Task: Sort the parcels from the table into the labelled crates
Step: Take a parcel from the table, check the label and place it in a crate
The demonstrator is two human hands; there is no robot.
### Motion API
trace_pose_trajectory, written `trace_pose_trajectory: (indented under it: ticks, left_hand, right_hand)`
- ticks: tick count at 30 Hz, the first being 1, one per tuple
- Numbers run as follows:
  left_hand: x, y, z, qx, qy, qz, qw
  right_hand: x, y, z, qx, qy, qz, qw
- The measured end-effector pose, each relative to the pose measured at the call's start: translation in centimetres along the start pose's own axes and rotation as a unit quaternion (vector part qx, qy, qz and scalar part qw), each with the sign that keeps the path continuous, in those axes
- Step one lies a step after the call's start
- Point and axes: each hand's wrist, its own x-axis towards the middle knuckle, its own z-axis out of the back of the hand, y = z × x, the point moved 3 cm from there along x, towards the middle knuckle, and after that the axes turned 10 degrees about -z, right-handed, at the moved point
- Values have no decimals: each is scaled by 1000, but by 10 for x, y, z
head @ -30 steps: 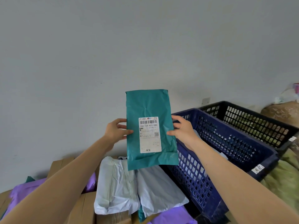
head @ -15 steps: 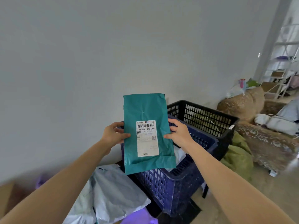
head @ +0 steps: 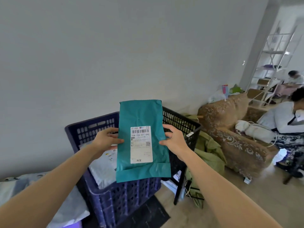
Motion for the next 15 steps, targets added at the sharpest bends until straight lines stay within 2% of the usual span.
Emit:
trace_pose_trajectory:
  ticks: [8, 15]
  left_hand:
    - [34, -11, -91, 26, -9, -10, 1000]
    - [110, -25, -142, 28, -12, -39, 999]
  right_hand:
    - [42, -16, 84, -1, -15, -8, 1000]
    - [113, -13, 132, 1, -40, 11, 999]
